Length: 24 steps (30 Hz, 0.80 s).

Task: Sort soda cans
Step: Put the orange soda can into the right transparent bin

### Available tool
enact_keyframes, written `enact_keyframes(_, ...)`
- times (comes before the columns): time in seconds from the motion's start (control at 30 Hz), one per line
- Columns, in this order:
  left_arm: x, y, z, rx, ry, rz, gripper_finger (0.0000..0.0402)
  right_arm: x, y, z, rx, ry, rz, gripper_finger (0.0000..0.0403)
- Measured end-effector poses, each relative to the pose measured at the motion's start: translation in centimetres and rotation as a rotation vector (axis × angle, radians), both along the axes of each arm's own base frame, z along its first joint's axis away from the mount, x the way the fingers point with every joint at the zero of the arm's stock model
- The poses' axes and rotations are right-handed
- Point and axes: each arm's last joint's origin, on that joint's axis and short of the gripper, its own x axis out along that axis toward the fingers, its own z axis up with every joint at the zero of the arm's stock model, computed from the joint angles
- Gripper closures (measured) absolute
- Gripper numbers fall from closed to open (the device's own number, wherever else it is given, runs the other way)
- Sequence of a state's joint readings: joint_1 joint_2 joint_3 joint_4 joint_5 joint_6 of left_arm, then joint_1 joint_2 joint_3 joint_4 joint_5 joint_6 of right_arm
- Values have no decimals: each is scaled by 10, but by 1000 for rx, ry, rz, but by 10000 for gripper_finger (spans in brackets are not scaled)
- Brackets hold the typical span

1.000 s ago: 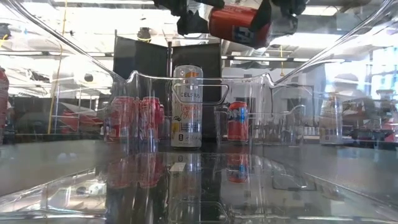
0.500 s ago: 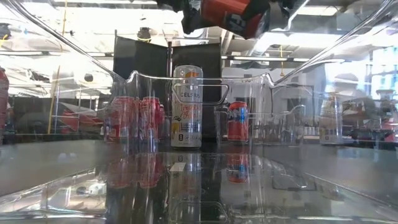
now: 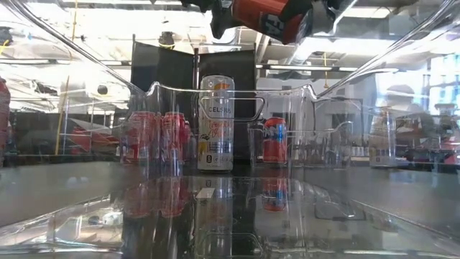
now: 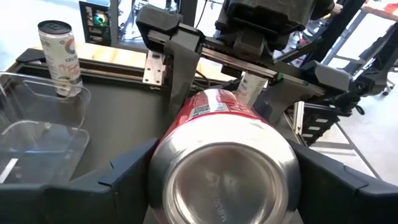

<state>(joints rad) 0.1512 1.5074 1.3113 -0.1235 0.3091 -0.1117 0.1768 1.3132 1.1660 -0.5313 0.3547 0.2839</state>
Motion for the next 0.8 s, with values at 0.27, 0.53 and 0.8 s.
enact_keyframes(0.27, 1, 0, 3, -64, -26, 8, 103, 2, -1, 2, 108, -49, -68, 79)
enact_keyframes(0.53, -3, 7, 21, -100, -151, 65, 103, -3, -9, 18, 203, -179, -139, 26)
enact_keyframes(0.8, -24, 19, 51, -98, -309, 101, 103, -15, -13, 43, 255, -343, -134, 8)
